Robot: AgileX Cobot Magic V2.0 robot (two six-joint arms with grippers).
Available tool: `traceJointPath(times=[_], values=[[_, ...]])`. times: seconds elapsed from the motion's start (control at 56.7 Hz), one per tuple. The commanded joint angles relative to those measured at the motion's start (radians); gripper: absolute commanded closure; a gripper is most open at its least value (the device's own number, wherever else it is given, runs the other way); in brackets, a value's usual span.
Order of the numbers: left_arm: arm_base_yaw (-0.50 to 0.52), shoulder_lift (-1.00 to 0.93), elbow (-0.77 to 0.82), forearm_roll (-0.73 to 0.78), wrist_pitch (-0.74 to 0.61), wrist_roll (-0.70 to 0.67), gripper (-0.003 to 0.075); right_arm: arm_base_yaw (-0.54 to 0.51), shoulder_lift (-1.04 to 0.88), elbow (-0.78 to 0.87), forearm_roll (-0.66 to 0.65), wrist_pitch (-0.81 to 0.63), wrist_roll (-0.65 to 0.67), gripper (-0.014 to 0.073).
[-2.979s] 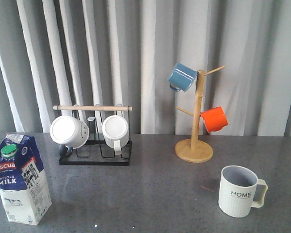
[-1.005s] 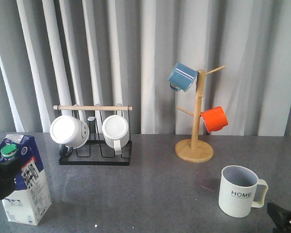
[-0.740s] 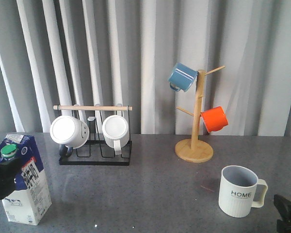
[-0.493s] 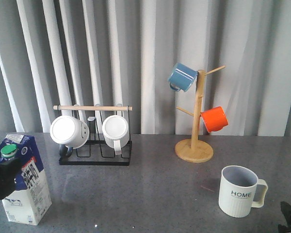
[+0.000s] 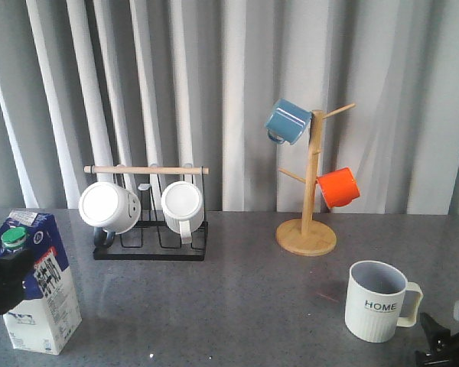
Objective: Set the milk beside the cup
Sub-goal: 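Close the right gripper on the white mug's handle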
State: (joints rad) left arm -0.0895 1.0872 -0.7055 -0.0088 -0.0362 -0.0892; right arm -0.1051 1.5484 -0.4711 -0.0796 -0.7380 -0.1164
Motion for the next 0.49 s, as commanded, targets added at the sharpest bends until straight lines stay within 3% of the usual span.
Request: traceJointPath(times=[0.0, 0.229, 0.476], values=[[-0.005, -0.014, -0.035, -0.008, -0.077, -0.009, 0.0133, 0.001, 0.010, -0.028, 0.001, -0.156, 0.019, 0.0073], [-0.005, -0.014, -0.035, -0.008, -0.077, -0.009, 0.0133, 0.000, 0.088, -0.029, 0.028, -0.251, 0.044, 0.0092], [-0.005, -0.014, -0.035, -0.008, -0.077, -0.009, 0.0133, 0.000, 0.169, -0.100, 0.025, -0.222, 0.104, 0.0093]])
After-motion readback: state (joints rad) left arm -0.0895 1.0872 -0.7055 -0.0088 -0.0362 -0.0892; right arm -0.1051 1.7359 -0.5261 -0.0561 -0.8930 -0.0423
